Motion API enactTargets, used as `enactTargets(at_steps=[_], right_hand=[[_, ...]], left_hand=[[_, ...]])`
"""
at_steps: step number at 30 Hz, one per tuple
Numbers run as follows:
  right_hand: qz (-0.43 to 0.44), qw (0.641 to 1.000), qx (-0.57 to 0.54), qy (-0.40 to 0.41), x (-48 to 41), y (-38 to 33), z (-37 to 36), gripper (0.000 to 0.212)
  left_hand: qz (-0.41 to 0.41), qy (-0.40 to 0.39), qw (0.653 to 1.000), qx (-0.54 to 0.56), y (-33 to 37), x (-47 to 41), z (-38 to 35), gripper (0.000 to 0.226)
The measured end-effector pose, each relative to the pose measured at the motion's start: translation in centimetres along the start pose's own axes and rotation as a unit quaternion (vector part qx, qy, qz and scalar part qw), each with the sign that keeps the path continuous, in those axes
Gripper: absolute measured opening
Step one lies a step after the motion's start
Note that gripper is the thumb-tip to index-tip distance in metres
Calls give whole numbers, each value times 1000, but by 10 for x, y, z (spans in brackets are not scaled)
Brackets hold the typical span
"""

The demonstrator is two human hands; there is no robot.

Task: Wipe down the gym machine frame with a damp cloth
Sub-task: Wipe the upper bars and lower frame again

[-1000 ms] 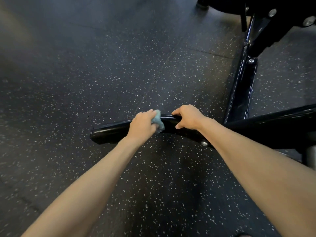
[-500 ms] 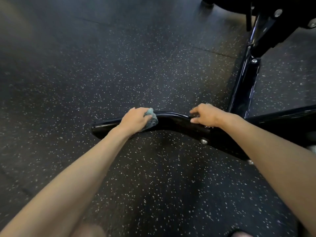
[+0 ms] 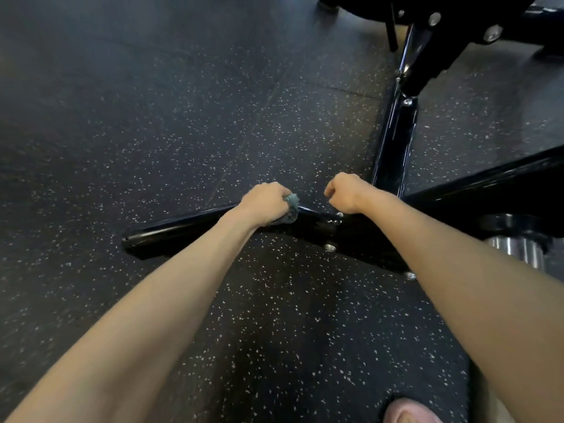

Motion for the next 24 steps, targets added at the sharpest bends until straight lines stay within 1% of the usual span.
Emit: enactTargets(at_steps=[2, 4, 6, 8, 9, 11, 13, 14, 16, 18, 19, 20, 22, 24], right_hand=[[0, 1000, -10, 9, -3, 0, -2, 33], [-6, 1000, -10, 17, -3, 1, -3, 30], [-13, 1000, -11, 15, -2, 2, -1, 30], [-12, 1000, -17, 9, 1, 2, 0, 34], [-12, 1000, -16, 6, 2, 3, -1, 36], [-12, 1000, -17, 10, 3, 3, -2, 41], [-15, 999, -34, 38, 3, 3, -1, 46], [-17, 997, -51, 58, 4, 3, 1, 49], [-24, 994, -76, 81, 3, 5, 4, 53], [-21, 995, -62, 70, 2, 6, 3, 55], [-15, 997, -51, 64, 2, 6, 2, 56], [-6, 997, -48, 64, 3, 6, 1, 57], [23, 995, -57, 83, 4, 3, -2, 66], [48, 991, -73, 103, 7, -1, -4, 73]], left_hand=[[3, -20, 1000, 19, 29, -14, -7, 31], [-18, -29, 999, 38, 48, -16, -13, 32], [-20, -51, 995, 82, 39, -9, -6, 26], [4, -57, 991, 120, 16, -5, 8, 20], [26, -53, 992, 109, 7, -6, 14, 21], [76, -43, 995, 42, 5, -14, 14, 24], [102, -51, 993, 0, 29, -27, 0, 33], [97, -63, 993, 0, 46, -32, -11, 38], [50, -82, 995, 1, 75, -36, -27, 45], [25, -81, 996, -14, 75, -34, -25, 47], [34, -73, 997, -22, 64, -29, -17, 45], [60, -60, 996, -27, 47, -24, -10, 42], [143, -34, 989, -24, 5, -17, 3, 38], [209, -18, 977, -36, -16, -15, 4, 38]])
Point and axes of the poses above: each hand's wrist, its own x-axis away from the middle knuckle, its own z-axis out of the back of the hand, y = z × x, the point moved 1 cm from there along -x, towards the middle knuckle, and after that the axes turned 13 degrees about -z, right-handed, at the moved point
